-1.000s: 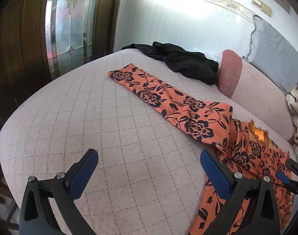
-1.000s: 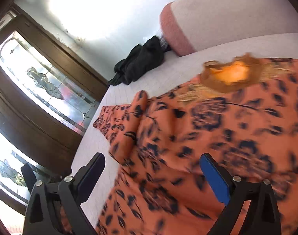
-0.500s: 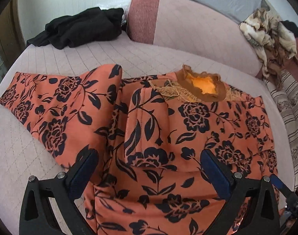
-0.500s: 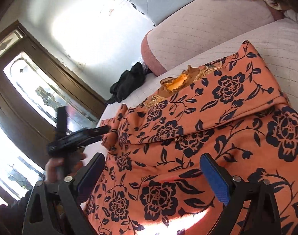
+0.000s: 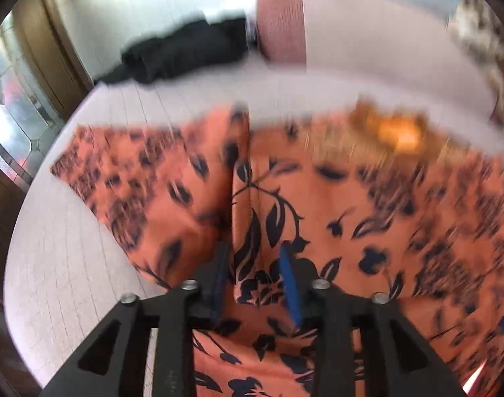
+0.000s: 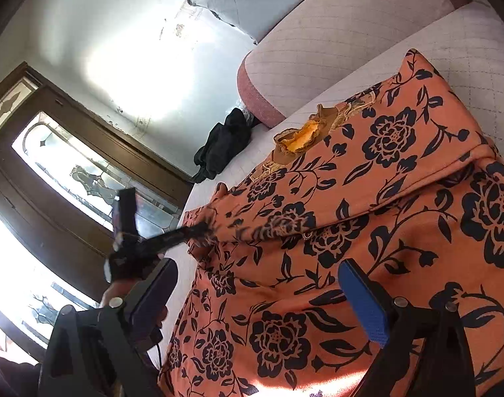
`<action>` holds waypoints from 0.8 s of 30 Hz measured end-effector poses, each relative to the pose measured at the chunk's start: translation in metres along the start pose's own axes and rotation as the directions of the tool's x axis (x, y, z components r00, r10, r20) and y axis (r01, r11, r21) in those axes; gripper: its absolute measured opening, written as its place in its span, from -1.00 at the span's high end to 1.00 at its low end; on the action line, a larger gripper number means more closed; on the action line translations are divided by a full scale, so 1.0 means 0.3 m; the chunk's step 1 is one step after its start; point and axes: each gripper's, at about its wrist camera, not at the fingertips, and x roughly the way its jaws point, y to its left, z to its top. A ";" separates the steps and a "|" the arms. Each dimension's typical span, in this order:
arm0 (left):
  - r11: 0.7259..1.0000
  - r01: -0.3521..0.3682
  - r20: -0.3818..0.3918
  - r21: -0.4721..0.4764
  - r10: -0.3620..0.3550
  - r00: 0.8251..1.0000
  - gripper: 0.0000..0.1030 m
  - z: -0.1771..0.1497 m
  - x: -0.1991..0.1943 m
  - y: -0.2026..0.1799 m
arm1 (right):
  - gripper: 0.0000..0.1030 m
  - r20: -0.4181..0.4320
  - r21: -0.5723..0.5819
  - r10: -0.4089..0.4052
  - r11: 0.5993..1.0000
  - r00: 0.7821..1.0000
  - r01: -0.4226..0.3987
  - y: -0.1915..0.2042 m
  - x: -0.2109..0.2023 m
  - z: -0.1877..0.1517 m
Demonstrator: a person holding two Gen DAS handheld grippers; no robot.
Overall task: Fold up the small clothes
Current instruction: 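Fold the held sleeve across the blouse body with the right gripper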
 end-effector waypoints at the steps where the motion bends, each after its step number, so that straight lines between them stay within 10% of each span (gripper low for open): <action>1: 0.999 -0.031 -0.009 -0.005 0.031 0.999 0.31 -0.012 0.018 0.008 | -0.93 0.000 0.015 0.000 1.000 1.000 0.000 -0.007 -0.001 -0.001; 6: 0.997 -0.036 0.147 -0.069 0.046 0.988 0.21 -0.034 -0.128 0.057 | -0.93 0.027 0.025 -0.016 1.000 1.000 0.015 -0.015 -0.029 0.007; 10: 1.000 0.012 0.309 -0.007 -0.009 0.951 -0.47 -0.041 -0.244 0.010 | -0.93 0.060 0.028 -0.030 0.999 0.998 0.029 -0.015 -0.050 0.023; 18: 0.996 0.067 0.126 0.063 -0.074 0.989 -0.50 -0.022 0.008 -0.067 | -0.93 0.219 0.070 -0.175 0.984 0.960 0.164 -0.079 -0.264 0.175; 24: 0.990 0.138 0.133 0.016 -0.139 0.981 -0.52 -0.040 0.022 -0.030 | -0.90 0.065 0.113 -0.320 0.943 0.945 0.312 -0.317 -0.137 0.435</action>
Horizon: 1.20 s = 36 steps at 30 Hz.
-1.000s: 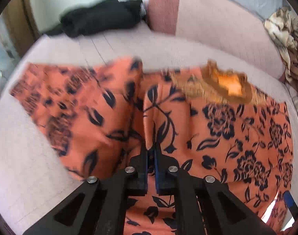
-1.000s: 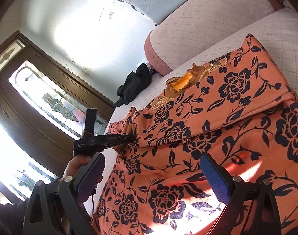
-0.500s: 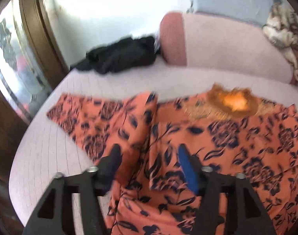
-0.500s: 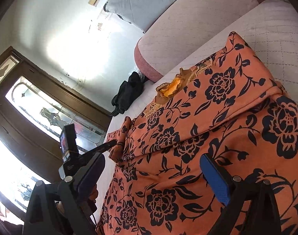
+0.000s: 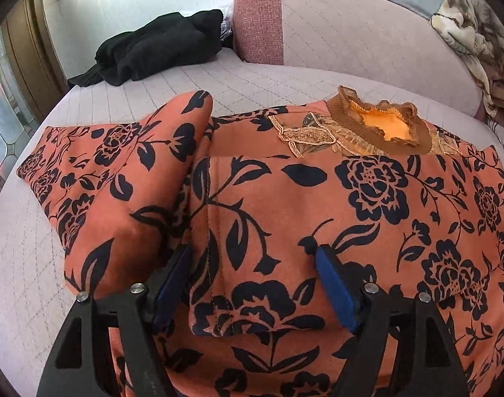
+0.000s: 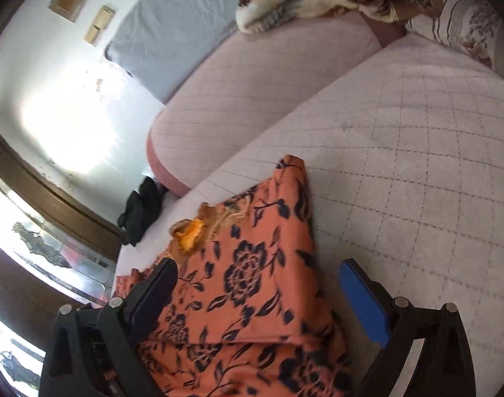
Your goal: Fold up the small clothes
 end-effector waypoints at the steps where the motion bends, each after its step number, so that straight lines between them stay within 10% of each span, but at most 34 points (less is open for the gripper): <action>1: 1.000 -0.006 0.009 0.008 0.006 1.000 -0.53 -0.005 -0.002 -0.004 | -0.86 -0.071 0.010 -0.022 1.000 0.997 0.022 -0.024 0.068 0.018; 3: 1.000 -0.005 0.017 0.014 0.005 1.000 -0.54 -0.017 -0.006 0.001 | -0.15 -0.163 -0.002 -0.057 0.998 0.985 0.058 -0.037 0.146 0.003; 4: 1.000 0.001 0.016 0.011 -0.002 1.000 -0.55 -0.017 -0.004 0.001 | 0.79 -0.183 -0.052 -0.115 0.993 0.976 0.107 -0.021 0.165 -0.007; 9: 1.000 0.010 0.020 0.012 -0.010 1.000 -0.57 -0.024 -0.001 -0.011 | 0.76 -0.010 -0.198 -0.357 0.916 0.934 0.348 0.035 0.122 -0.008; 12: 1.000 0.015 0.022 0.009 -0.016 1.000 -0.57 -0.011 0.008 0.004 | 0.62 0.031 -0.109 -0.278 0.954 0.960 0.280 0.009 0.099 0.038; 16: 1.000 0.014 0.028 0.011 -0.014 1.000 -0.58 -0.010 0.008 0.005 | -0.51 0.014 -0.048 -0.096 0.994 0.995 0.097 0.043 0.165 0.148; 19: 1.000 0.018 0.028 0.008 -0.018 0.999 -0.60 -0.009 0.012 0.006 | -0.41 -0.090 -0.068 -0.184 0.982 0.979 0.178 0.023 0.309 0.196; 21: 1.000 0.029 0.030 0.003 -0.029 0.999 -0.61 -0.008 0.015 0.012 | 0.13 -0.064 0.021 -0.289 0.956 0.955 0.291 -0.043 0.316 0.213; 25: 0.999 0.046 0.033 -0.003 -0.046 0.998 -0.64 -0.005 0.011 0.019 | -0.17 0.100 -0.130 -0.344 0.926 0.934 0.355 0.113 0.181 0.193; 30: 0.998 0.066 0.025 -0.006 -0.065 0.998 -0.65 0.004 0.001 0.036 | -0.55 -0.066 -0.214 -0.014 0.977 0.998 -0.001 0.253 0.179 0.086; 33: 0.995 0.098 0.037 -0.023 -0.097 0.995 -0.65 0.028 -0.054 0.075 | -0.46 -0.160 -0.071 -0.220 0.975 0.962 0.211 0.088 0.304 0.031; 36: 0.990 0.133 0.181 -0.054 -0.122 0.976 -0.65 0.067 -0.217 0.201 | -0.45 0.027 -0.142 -0.224 0.964 0.974 0.226 0.201 0.185 -0.029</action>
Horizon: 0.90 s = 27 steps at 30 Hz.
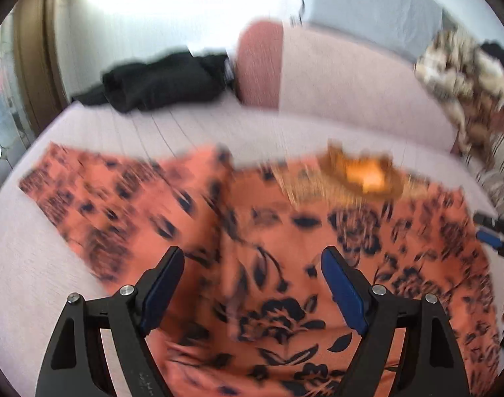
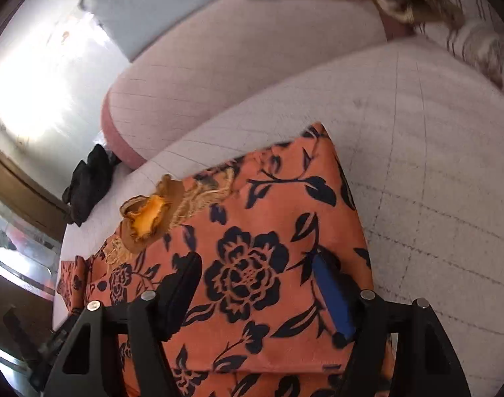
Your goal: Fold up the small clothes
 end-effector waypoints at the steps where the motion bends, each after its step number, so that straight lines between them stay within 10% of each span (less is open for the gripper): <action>1: 0.999 0.014 0.039 -0.034 -0.013 0.999 -0.65 0.026 -0.049 0.058 | -0.54 0.052 -0.055 0.021 0.998 0.998 -0.018 0.050 -0.056 -0.032; 7: 0.919 -0.015 0.066 -0.394 0.045 0.997 -0.73 0.109 -0.095 0.649 | -0.73 0.057 -0.187 0.092 0.979 0.994 -0.079 0.207 -0.205 -0.343; 12: 0.725 -0.109 -0.079 -0.681 0.075 0.994 -0.69 0.094 0.098 1.135 | -0.73 0.114 -0.226 0.066 0.973 0.991 -0.039 0.231 -0.264 -0.519; 15: 0.666 -0.131 -0.093 -0.734 0.092 0.991 -0.68 0.121 0.168 1.262 | -0.73 0.112 -0.248 0.038 0.969 0.993 -0.009 0.226 -0.259 -0.558; 22: 0.739 -0.216 -0.124 -0.638 0.179 0.976 -0.63 0.199 0.260 1.249 | -0.73 0.098 -0.271 0.026 0.963 0.995 0.001 0.213 -0.214 -0.558; 24: 0.723 -0.312 -0.173 -0.617 0.262 0.949 -0.16 0.212 0.278 1.251 | -0.73 0.098 -0.263 0.035 0.965 0.995 -0.008 0.207 -0.216 -0.556; 25: 0.718 -0.383 -0.220 -0.581 0.314 0.924 0.60 0.224 0.296 1.243 | -0.73 0.101 -0.259 0.043 0.966 0.994 -0.015 0.203 -0.219 -0.556; 27: 0.719 -0.381 -0.232 -0.581 0.303 0.924 0.78 0.244 0.288 1.247 | -0.73 0.095 -0.245 0.049 0.969 0.994 -0.024 0.193 -0.216 -0.556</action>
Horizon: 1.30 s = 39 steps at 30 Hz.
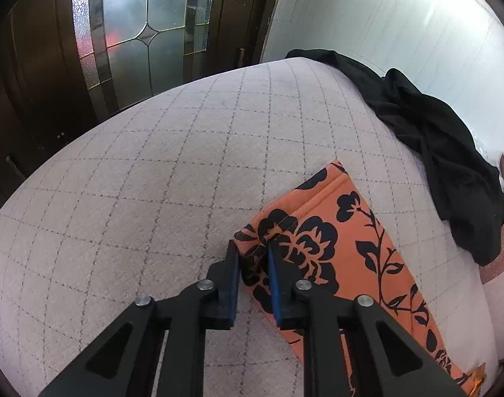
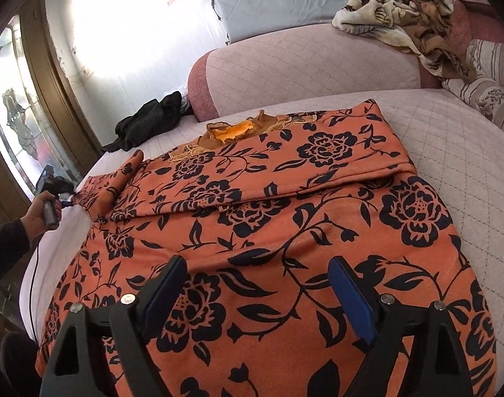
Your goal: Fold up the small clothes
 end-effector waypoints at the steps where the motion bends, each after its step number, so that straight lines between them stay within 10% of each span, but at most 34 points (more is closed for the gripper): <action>1: 1.000 0.002 -0.005 -0.002 -0.002 1.000 0.92 0.007 -0.014 -0.005 | -0.73 -0.003 0.014 0.003 1.000 1.000 -0.003 -0.009 0.001 -0.002; 7: 0.991 0.091 0.158 0.101 -0.106 0.982 0.93 0.001 -0.371 -0.153 | -0.73 0.026 0.065 0.029 0.997 0.999 -0.030 -0.041 -0.025 -0.003; 11: 0.929 0.270 0.244 0.251 -0.331 0.911 0.93 -0.086 -0.741 -0.343 | -0.73 0.026 0.128 0.052 0.990 0.998 -0.055 -0.076 -0.037 -0.012; 17: 0.706 0.493 0.127 0.509 -0.628 0.768 0.93 -0.434 -1.145 -0.756 | -0.73 0.045 0.191 0.070 0.979 0.997 -0.078 -0.110 -0.079 -0.022; 21: 0.545 0.592 -0.071 0.594 -0.697 0.713 0.93 -0.767 -1.199 -1.028 | -0.73 0.073 0.189 0.094 0.976 0.993 -0.107 -0.109 -0.121 -0.016; 24: 0.488 0.649 -0.242 0.584 -0.658 0.713 0.91 -0.985 -1.109 -1.180 | -0.73 0.088 0.211 0.119 0.968 0.989 -0.135 -0.121 -0.144 -0.011; 28: 0.450 0.650 -0.512 0.612 -0.401 0.760 0.76 -1.267 -0.844 -1.268 | -0.73 0.107 0.230 0.137 0.960 0.985 -0.158 -0.136 -0.166 -0.003; 34: 0.560 0.598 -0.403 0.573 -0.444 0.801 0.29 -1.147 -0.801 -0.960 | -0.74 0.121 0.279 0.144 0.945 0.982 -0.172 -0.176 -0.188 0.011; 36: 0.613 0.532 -0.274 0.585 -0.468 0.840 -0.10 -1.062 -0.814 -0.825 | -0.74 0.124 0.315 0.175 0.927 0.977 -0.206 -0.192 -0.196 0.027; 39: 0.684 0.446 -0.161 0.577 -0.440 0.883 -0.16 -0.988 -0.755 -0.670 | -0.73 0.124 0.339 0.186 0.915 0.975 -0.218 -0.213 -0.205 0.107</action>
